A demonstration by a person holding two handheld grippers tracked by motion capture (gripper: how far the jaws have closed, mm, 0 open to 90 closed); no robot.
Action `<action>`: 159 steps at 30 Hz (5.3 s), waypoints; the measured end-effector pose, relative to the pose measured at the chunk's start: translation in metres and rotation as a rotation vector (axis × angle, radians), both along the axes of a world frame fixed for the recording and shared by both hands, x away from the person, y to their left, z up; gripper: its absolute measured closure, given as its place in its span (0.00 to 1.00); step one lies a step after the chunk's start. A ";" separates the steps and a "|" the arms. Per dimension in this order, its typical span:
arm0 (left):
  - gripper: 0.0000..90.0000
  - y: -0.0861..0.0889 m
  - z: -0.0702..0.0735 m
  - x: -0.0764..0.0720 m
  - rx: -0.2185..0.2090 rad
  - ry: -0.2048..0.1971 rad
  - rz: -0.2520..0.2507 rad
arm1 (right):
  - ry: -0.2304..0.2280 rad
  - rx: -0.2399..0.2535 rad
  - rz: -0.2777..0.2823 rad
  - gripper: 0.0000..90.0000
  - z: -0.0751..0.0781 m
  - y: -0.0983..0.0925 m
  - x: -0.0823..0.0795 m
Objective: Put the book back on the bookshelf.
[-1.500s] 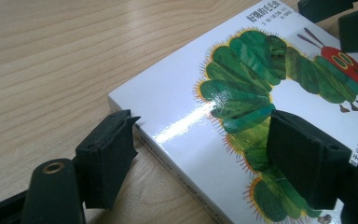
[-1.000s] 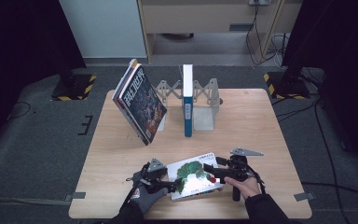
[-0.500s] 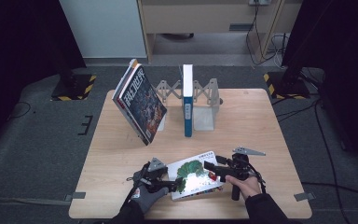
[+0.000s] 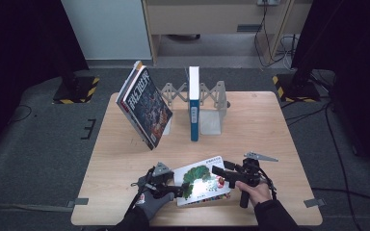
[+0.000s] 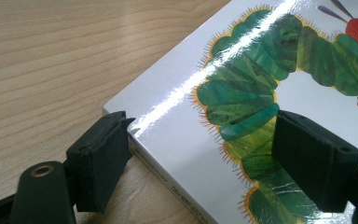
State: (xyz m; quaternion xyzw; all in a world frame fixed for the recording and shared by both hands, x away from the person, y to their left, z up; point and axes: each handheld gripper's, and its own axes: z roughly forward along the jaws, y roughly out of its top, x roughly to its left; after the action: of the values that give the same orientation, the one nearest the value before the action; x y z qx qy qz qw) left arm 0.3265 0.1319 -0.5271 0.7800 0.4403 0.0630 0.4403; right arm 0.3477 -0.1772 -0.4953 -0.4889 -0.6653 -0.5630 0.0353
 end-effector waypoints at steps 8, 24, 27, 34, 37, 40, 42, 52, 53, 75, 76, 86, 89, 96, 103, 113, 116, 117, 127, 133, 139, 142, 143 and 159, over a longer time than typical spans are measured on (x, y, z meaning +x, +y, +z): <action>0.21 -0.004 0.000 -0.001 0.049 -0.028 -0.014 | 0.069 -0.073 -0.007 0.30 -0.007 -0.003 0.003; 0.24 -0.004 -0.002 -0.005 0.108 -0.031 -0.033 | 0.156 -0.269 0.039 0.27 -0.029 0.005 0.002; 0.23 -0.003 -0.003 -0.005 0.097 -0.022 -0.038 | 0.163 -0.254 0.035 0.27 -0.028 0.004 0.002; 0.20 -0.002 -0.003 -0.004 0.048 -0.001 -0.026 | 0.144 -0.198 0.020 0.26 -0.022 0.000 0.001; 0.19 -0.002 -0.003 -0.004 0.044 -0.002 -0.025 | 0.132 -0.176 0.019 0.26 -0.020 -0.001 0.002; 0.19 -0.001 -0.002 -0.003 0.029 0.003 -0.022 | 0.108 -0.116 0.008 0.26 -0.015 -0.003 0.004; 0.19 0.000 -0.001 -0.002 0.023 0.005 -0.021 | 0.093 -0.090 0.004 0.26 -0.012 -0.004 0.005; 0.20 -0.003 -0.001 -0.003 0.006 -0.002 -0.039 | 0.077 -0.097 0.088 0.32 -0.012 0.012 0.002; 0.20 -0.003 0.000 -0.003 0.004 0.000 -0.041 | 0.076 -0.113 0.095 0.32 -0.013 0.013 0.002; 0.23 0.003 0.004 0.002 0.015 -0.010 -0.029 | 0.131 -0.168 0.166 0.72 -0.008 0.008 0.010; 0.23 0.004 0.005 0.002 0.009 -0.012 -0.027 | 0.128 -0.163 0.169 0.73 -0.007 0.007 0.011; 0.23 0.006 0.009 0.003 -0.010 -0.021 -0.026 | 0.130 -0.082 0.193 0.87 0.004 0.004 0.011; 0.23 0.007 0.011 0.003 -0.014 -0.024 -0.030 | 0.127 -0.063 0.201 0.90 0.006 0.002 0.011; 0.24 0.010 0.014 0.003 -0.043 -0.029 -0.028 | 0.050 -0.035 0.228 0.92 0.015 0.001 0.009; 0.24 0.009 0.013 0.003 -0.043 -0.026 -0.036 | -0.006 -0.017 0.248 0.94 0.022 -0.001 0.006; 0.23 0.009 0.009 0.005 -0.087 0.002 -0.042 | -0.024 0.002 0.258 0.97 0.026 -0.004 0.005; 0.23 0.008 0.007 0.005 -0.083 0.008 -0.045 | -0.014 -0.003 0.249 0.97 0.024 -0.004 0.006; 0.23 0.008 0.006 0.005 -0.080 0.009 -0.047 | -0.008 -0.005 0.245 0.97 0.023 -0.005 0.007; 0.19 0.000 0.001 0.002 -0.077 0.013 -0.089 | 0.046 0.025 0.219 0.97 0.019 -0.009 0.010; 0.19 0.002 0.002 0.003 -0.119 0.019 -0.087 | 0.016 0.080 0.243 1.00 0.023 -0.011 0.009; 0.19 0.004 0.001 0.011 -0.171 0.016 -0.079 | 0.011 0.080 0.244 1.00 0.023 -0.012 0.009; 0.18 0.002 -0.001 0.015 -0.211 0.027 -0.082 | 0.010 0.079 0.247 1.00 0.022 -0.012 0.010; 0.17 0.002 -0.002 0.016 -0.218 0.027 -0.087 | 0.012 0.078 0.248 1.00 0.022 -0.013 0.010; 0.05 -0.019 -0.012 0.012 -0.167 0.041 -0.204 | 0.030 0.047 0.234 1.00 0.018 -0.015 0.011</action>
State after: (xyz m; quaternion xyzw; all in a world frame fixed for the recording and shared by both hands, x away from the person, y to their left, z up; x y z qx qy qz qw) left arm 0.3387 0.1133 -0.5391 0.7825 0.3713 -0.0349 0.4986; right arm 0.3590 -0.1921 -0.4775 -0.4154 -0.7039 -0.5632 0.1219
